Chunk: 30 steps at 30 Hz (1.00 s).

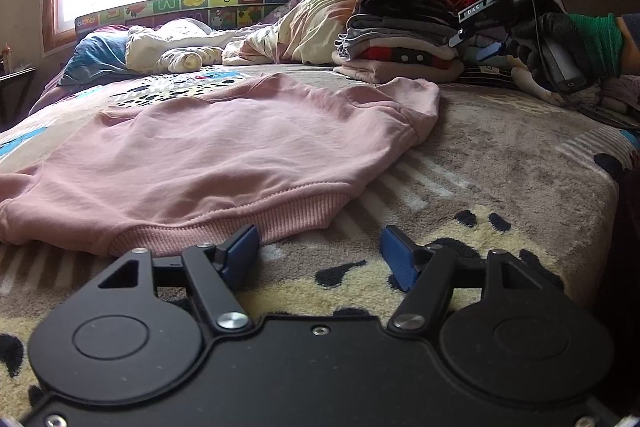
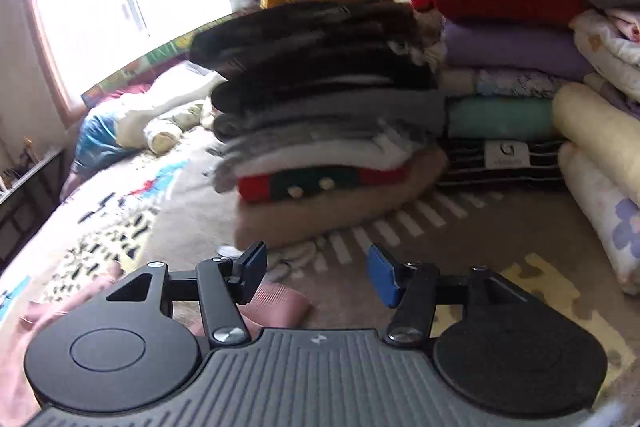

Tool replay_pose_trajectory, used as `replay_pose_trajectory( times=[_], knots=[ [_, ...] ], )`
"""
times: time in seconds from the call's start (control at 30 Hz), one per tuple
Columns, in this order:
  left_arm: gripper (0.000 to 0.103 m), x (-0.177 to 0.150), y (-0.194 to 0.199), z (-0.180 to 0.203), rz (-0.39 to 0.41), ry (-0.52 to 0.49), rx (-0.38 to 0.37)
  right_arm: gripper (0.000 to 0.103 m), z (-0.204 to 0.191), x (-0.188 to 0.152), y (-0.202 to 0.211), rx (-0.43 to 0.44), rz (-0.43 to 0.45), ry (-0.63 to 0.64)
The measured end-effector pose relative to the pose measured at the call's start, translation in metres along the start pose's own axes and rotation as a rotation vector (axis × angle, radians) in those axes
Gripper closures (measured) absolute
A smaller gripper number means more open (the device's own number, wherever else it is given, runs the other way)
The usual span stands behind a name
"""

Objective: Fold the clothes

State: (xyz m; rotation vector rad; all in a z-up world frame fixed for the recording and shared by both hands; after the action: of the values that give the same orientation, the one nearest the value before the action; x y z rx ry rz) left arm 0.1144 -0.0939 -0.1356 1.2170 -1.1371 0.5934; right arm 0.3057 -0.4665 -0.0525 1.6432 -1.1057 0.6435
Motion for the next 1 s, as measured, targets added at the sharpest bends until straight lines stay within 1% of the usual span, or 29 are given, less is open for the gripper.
replay_pose_trajectory(
  times=[0.1,0.2,0.27,0.3,0.37,0.4,0.47,0.53,0.6,0.67,0.7,0.77,0.83,0.93,0.97,1.0],
  knots=[
    [0.035,0.000,0.000,0.000,0.002,0.001,-0.002,0.043,-0.024,-0.022,0.008,0.054,-0.034,0.033],
    [0.035,0.000,0.000,0.000,0.003,0.001,-0.006,0.041,-0.068,-0.056,0.018,0.151,-0.074,0.106],
    [0.035,0.000,0.000,0.000,0.003,0.000,-0.007,0.039,-0.096,-0.086,0.021,0.170,-0.140,0.138],
    [0.035,0.000,0.000,0.000,0.002,0.000,-0.007,0.039,-0.104,-0.098,0.021,0.160,-0.164,0.128],
    [0.035,0.000,0.001,0.000,0.002,0.001,-0.007,0.039,-0.100,-0.115,0.026,0.095,-0.171,0.039],
    [0.035,0.000,0.001,0.000,0.002,0.001,-0.007,0.038,-0.096,-0.117,0.024,0.088,-0.156,-0.025],
    [0.035,-0.001,0.001,0.000,0.003,0.001,-0.007,0.038,-0.087,-0.116,0.018,0.095,-0.117,-0.164],
    [0.035,-0.001,0.002,0.000,0.004,0.000,-0.008,0.041,-0.073,-0.110,0.009,0.101,-0.091,-0.282],
    [0.035,-0.001,0.002,0.000,0.006,-0.001,-0.009,0.046,-0.066,-0.105,0.000,0.110,-0.095,-0.368],
    [0.035,-0.001,0.002,0.000,0.006,-0.001,-0.011,0.049,-0.068,-0.104,-0.004,0.139,-0.122,-0.435],
    [0.035,-0.001,0.002,0.000,0.006,-0.002,-0.012,0.053,-0.071,-0.108,-0.004,0.151,-0.144,-0.448],
    [0.034,-0.001,0.002,0.000,0.007,-0.001,-0.014,0.054,-0.079,-0.119,0.006,0.164,-0.166,-0.456],
    [0.034,-0.001,0.002,-0.001,0.007,-0.001,-0.015,0.054,-0.086,-0.135,0.019,0.209,-0.173,-0.517],
    [0.034,-0.001,0.002,-0.001,0.008,0.000,-0.017,0.056,-0.100,-0.149,0.025,0.243,-0.165,-0.470],
    [0.034,-0.001,0.002,-0.001,0.009,0.000,-0.017,0.070,-0.101,-0.151,0.025,0.252,-0.168,-0.475],
    [0.034,-0.001,0.002,-0.001,0.009,0.000,-0.018,0.100,-0.098,-0.152,0.024,0.262,-0.176,-0.515]
  ],
)
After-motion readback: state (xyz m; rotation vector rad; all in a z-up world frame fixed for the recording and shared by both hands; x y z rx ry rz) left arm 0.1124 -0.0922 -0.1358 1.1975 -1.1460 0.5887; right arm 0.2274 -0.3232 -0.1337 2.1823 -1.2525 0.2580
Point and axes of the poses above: each gripper's, at about its wrist camera, not at the fingertips, and y roughly against the way its jaws point, z to its right, x to its top, the point moved 10 cm from there along -y, roughly the way its jaws point, and after that the axes turned 4 degrees about x, right-handed, at the moved point
